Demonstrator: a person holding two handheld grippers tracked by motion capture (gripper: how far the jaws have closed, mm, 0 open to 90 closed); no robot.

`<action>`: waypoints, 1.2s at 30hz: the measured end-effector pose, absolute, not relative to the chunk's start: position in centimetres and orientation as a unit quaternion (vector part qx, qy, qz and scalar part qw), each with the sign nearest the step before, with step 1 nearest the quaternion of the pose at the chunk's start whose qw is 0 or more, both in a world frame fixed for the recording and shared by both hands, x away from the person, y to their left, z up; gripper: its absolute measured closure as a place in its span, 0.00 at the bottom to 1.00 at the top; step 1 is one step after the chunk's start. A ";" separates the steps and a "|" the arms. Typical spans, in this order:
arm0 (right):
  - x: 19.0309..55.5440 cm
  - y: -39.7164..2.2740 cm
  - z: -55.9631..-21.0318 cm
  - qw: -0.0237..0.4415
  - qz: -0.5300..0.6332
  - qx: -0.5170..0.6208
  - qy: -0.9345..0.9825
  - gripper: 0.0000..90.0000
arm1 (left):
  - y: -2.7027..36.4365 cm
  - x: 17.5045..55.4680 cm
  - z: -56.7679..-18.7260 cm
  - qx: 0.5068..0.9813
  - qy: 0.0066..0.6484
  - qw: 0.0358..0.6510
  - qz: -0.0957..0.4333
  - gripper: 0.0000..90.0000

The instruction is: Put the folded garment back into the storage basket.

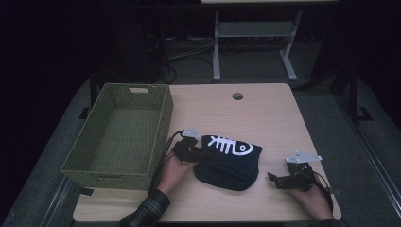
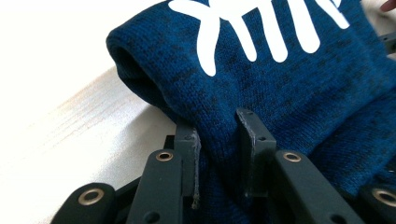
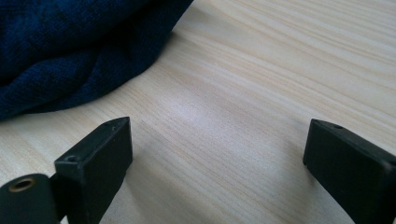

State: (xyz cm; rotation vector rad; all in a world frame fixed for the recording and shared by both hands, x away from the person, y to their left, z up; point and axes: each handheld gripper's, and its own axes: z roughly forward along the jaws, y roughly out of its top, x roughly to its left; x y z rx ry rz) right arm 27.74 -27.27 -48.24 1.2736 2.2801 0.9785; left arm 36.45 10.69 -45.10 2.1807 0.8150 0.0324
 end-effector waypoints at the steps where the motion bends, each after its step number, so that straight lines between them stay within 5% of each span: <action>1: 27.7 -27.3 -48.2 0.175 0.345 0.450 0.805 0.09 | 10.7 36.4 -44.9 0.858 0.323 0.400 0.011 0.80; 36: 27.7 -27.3 -48.2 0.176 0.345 0.449 0.805 0.09 | 11.3 35.1 -36.8 0.835 0.298 0.462 0.025 0.81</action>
